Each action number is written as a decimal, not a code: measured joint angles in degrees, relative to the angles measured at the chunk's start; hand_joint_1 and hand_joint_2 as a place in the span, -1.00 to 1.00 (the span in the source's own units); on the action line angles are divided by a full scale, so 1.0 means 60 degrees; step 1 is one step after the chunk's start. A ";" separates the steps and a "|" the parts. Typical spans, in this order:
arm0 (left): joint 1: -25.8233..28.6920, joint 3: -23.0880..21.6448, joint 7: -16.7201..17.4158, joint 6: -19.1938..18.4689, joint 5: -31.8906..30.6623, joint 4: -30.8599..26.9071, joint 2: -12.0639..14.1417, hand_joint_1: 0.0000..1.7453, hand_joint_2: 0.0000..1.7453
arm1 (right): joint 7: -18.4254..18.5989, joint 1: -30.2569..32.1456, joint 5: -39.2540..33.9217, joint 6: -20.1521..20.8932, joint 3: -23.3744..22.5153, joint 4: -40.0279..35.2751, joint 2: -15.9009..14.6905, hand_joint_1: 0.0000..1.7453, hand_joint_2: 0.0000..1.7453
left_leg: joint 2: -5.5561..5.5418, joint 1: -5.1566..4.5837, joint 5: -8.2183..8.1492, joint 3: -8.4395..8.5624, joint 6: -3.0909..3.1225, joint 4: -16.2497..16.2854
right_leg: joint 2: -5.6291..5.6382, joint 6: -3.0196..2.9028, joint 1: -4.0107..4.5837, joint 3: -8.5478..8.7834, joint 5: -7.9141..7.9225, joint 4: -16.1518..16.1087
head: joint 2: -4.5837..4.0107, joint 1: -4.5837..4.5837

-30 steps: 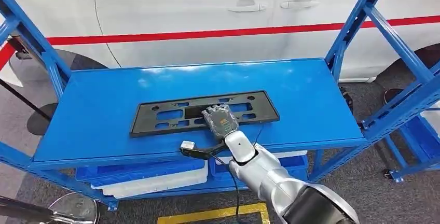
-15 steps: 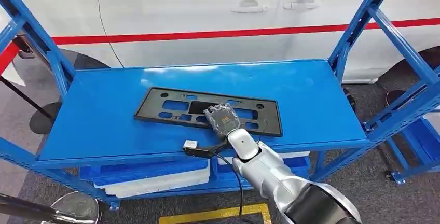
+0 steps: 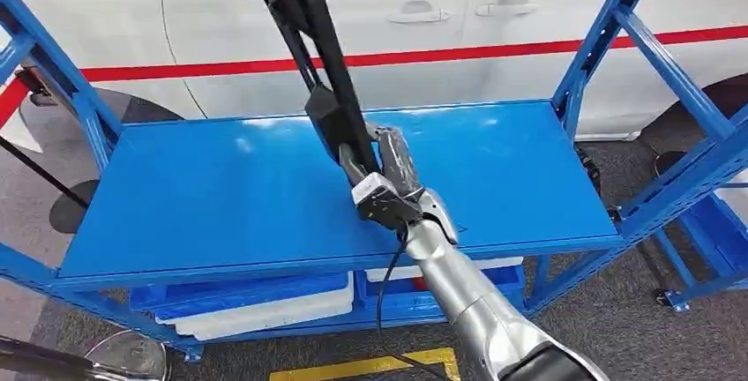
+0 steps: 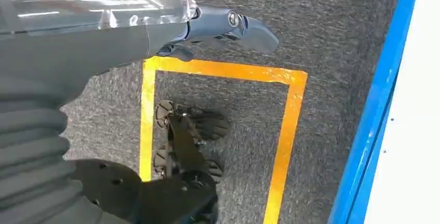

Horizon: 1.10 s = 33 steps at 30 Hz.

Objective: Take the parts from the cabinet and place them on the table.

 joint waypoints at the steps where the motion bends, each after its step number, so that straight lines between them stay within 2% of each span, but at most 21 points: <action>1: 0.0010 0.0004 0.0004 -0.0004 0.0000 0.0000 0.0000 -1.00 1.00 | -0.0011 0.0062 0.0004 0.0003 -0.0015 -0.0207 -0.0026 1.00 1.00 | -0.0001 -0.0006 0.0006 -0.0031 0.0025 0.0005 | 0.0009 0.0032 -0.0005 -0.0016 0.0020 -0.0007 | 0.0000 0.0003; 3: 0.0001 0.0000 0.0008 -0.0004 0.0000 0.0000 0.0000 -1.00 1.00 | -0.0011 0.0225 0.0007 -0.0011 -0.0048 -0.0636 -0.0080 1.00 1.00 | -0.0003 -0.0001 0.0056 -0.0049 0.0157 -0.0029 | 0.0010 0.0143 -0.0007 -0.0019 0.0039 -0.0035 | 0.0000 0.0000; 4: -0.0004 0.0000 0.0008 -0.0004 0.0000 0.0000 -0.0004 -1.00 1.00 | -0.0018 0.0293 0.0004 -0.0033 -0.0073 -0.0795 -0.0109 1.00 1.00 | 0.0011 0.0038 0.0109 -0.0026 0.0239 -0.0086 | 0.0013 0.0206 -0.0045 -0.0045 -0.0059 0.0062 | 0.0000 0.0000; 5: -0.0014 0.0000 0.0008 -0.0007 0.0000 0.0000 0.0000 -1.00 1.00 | -0.0037 0.0317 -0.0004 -0.0044 -0.0084 -0.0930 -0.0138 1.00 1.00 | 0.0011 0.0034 0.0120 -0.0037 0.0279 -0.0095 | 0.0004 0.0253 -0.0059 -0.0214 -0.0340 0.0415 | 0.0000 0.0000; 8: -0.0022 0.0000 0.0008 -0.0007 0.0000 0.0000 0.0004 -1.00 1.00 | -0.0040 0.0440 -0.0022 -0.0055 -0.0142 -0.1164 -0.0208 1.00 1.00 | 0.0019 0.0011 0.0127 -0.0091 0.0311 -0.0088 | 0.0001 0.0353 -0.0082 -0.1386 -0.1417 0.2819 | 0.0000 0.0000; 9: -0.0018 0.0000 0.0004 -0.0007 0.0000 0.0000 0.0004 -1.00 1.00 | -0.0040 0.0507 -0.0026 -0.0055 -0.0153 -0.1204 -0.0233 1.00 1.00 | 0.0016 0.0009 0.0123 -0.0088 0.0317 -0.0085 | 0.0001 0.0356 -0.0085 -0.1570 -0.1422 0.3159 | 0.0000 0.0000; 11: -0.0023 0.0000 0.0008 -0.0007 0.0000 0.0000 0.0004 -1.00 1.00 | -0.0070 0.0586 -0.0091 -0.0040 -0.0164 -0.1273 -0.0281 1.00 1.00 | -0.0003 0.0007 0.0108 -0.0062 0.0311 -0.0079 | 0.0001 0.0313 -0.0084 -0.1298 -0.0859 0.2495 | 0.0000 0.0000; 13: -0.0036 0.0000 0.0004 -0.0062 0.0004 0.0000 0.0004 -1.00 1.00 | -0.0607 0.0642 -0.1012 0.0468 -0.0179 -0.1511 -0.0313 1.00 1.00 | -0.0015 -0.0001 0.0076 -0.0013 0.0279 -0.0073 | 0.0004 0.0204 -0.0071 -0.0433 0.0034 0.0679 | 0.0000 0.0000; 14: -0.0044 0.0000 -0.0003 -0.0113 0.0011 0.0004 -0.0011 -1.00 1.00 | -0.0780 0.0734 -0.2175 0.1244 -0.0182 -0.1987 -0.0411 1.00 1.00 | -0.0022 -0.0020 0.0057 -0.0039 0.0247 -0.0066 | 0.0016 0.0116 -0.0030 -0.0151 0.0077 0.0073 | 0.0000 0.0000; 18: -0.0039 0.0000 -0.0014 -0.0266 0.0076 0.0004 -0.0007 -1.00 1.00 | -0.0809 0.1289 -0.6467 0.4608 -0.0204 -0.4580 -0.0893 1.00 1.00 | -0.0067 -0.0056 0.0041 -0.0071 0.0037 -0.0094 | -0.0013 -0.0001 0.0025 -0.0192 0.0056 -0.0006 | 0.0000 0.0000; 19: -0.0048 0.0000 -0.0068 -0.0284 0.0124 0.0004 0.0007 -1.00 1.00 | -0.0780 0.1491 -0.7539 0.5547 -0.0219 -0.5388 -0.0951 1.00 1.00 | -0.0044 -0.0055 -0.0053 -0.0104 -0.0011 -0.0033 | -0.0035 -0.0062 -0.0092 -0.0123 0.0094 -0.0109 | 0.0000 0.0000; 20: -0.0045 0.0000 -0.0139 -0.0302 0.0146 0.0004 0.0011 -1.00 1.00 | -0.0747 0.1698 -0.8134 0.6159 -0.0222 -0.5964 -0.0976 1.00 1.00 | 0.0009 -0.0046 -0.0246 -0.0165 -0.0050 0.0221 | -0.0045 -0.0119 -0.0089 -0.0083 0.0079 -0.0134 | 0.0000 0.0000; 21: -0.0040 0.0000 -0.0226 -0.0306 0.0175 0.0004 0.0011 -1.00 1.00 | -0.0670 0.1864 -0.8741 0.6898 -0.0193 -0.6692 -0.0998 1.00 1.00 | 0.0014 -0.0043 -0.0597 -0.0392 -0.0077 0.0788 | -0.0064 -0.0173 -0.0088 -0.0059 0.0057 -0.0133 | 0.0000 0.0000; 23: -0.0022 0.0000 -0.0328 -0.0339 0.0208 0.0004 0.0022 -1.00 1.00 | -0.0411 0.2139 -0.9257 0.7571 -0.0014 -0.7387 -0.1078 1.00 1.00 | 0.0015 -0.0026 -0.1327 -0.1125 -0.0146 0.2418 | -0.0068 -0.0209 -0.0062 -0.0026 0.0051 -0.0118 | 0.0000 0.0000; 24: -0.0014 0.0000 -0.0328 -0.0361 0.0215 0.0004 0.0029 -1.00 1.00 | -0.0211 0.2249 -0.9457 0.7760 0.0121 -0.7557 -0.1122 1.00 1.00 | 0.0015 -0.0026 -0.1458 -0.1386 -0.0162 0.2946 | -0.0056 -0.0210 -0.0056 -0.0027 0.0053 -0.0098 | 0.0000 0.0000; 25: -0.0018 0.0000 -0.0306 -0.0361 0.0215 0.0004 0.0055 -1.00 1.00 | -0.0062 0.2361 -0.9667 0.7940 0.0243 -0.7666 -0.1180 1.00 1.00 | 0.0015 -0.0026 -0.1341 -0.1420 -0.0163 0.2970 | -0.0038 -0.0210 -0.0055 -0.0027 0.0052 -0.0088 | 0.0000 0.0000; 26: -0.0023 0.0000 -0.0237 -0.0346 0.0215 0.0004 0.0073 -1.00 1.00 | -0.0011 0.2474 -0.9813 0.8097 0.0342 -0.7731 -0.1234 1.00 1.00 | 0.0016 -0.0026 -0.1017 -0.1225 -0.0147 0.2509 | -0.0029 -0.0206 -0.0054 -0.0028 0.0049 -0.0072 | 0.0000 0.0000; 28: -0.0026 0.0000 -0.0011 -0.0179 0.0208 0.0004 0.0116 -1.00 1.00 | -0.0207 0.2673 -0.9843 0.8476 0.0527 -0.7786 -0.1348 1.00 1.00 | 0.0020 -0.0028 -0.0174 -0.0369 -0.0081 0.0757 | -0.0027 -0.0178 -0.0051 -0.0026 0.0031 -0.0034 | 0.0000 0.0000; 29: -0.0027 0.0004 0.0076 -0.0066 0.0222 0.0004 0.0139 -1.00 1.00 | -0.0385 0.2758 -0.9796 0.8574 0.0597 -0.7794 -0.1391 1.00 1.00 | 0.0030 -0.0037 -0.0065 -0.0016 -0.0016 0.0010 | -0.0034 -0.0153 -0.0049 -0.0039 0.0020 0.0000 | 0.0000 0.0000; 30: -0.0028 0.0011 0.0143 0.0026 0.0237 0.0004 0.0153 -1.00 1.00 | -0.0536 0.2833 -0.9748 0.8633 0.0652 -0.7794 -0.1428 1.00 1.00 | 0.0007 -0.0096 -0.0009 0.0011 0.0035 -0.0024 | -0.0025 -0.0101 0.0017 -0.0068 0.0016 0.0046 | 0.0000 0.0000; 33: 0.0022 0.0022 0.0230 0.0157 0.0277 0.0004 0.0168 -1.00 1.00 | -0.0692 0.3011 -0.9672 0.8681 0.0780 -0.7794 -0.1537 1.00 1.00 | -0.0009 -0.0126 0.0068 -0.0045 0.0160 0.0002 | -0.0032 0.0054 -0.0013 -0.0080 0.0114 0.0000 | 0.0000 0.0000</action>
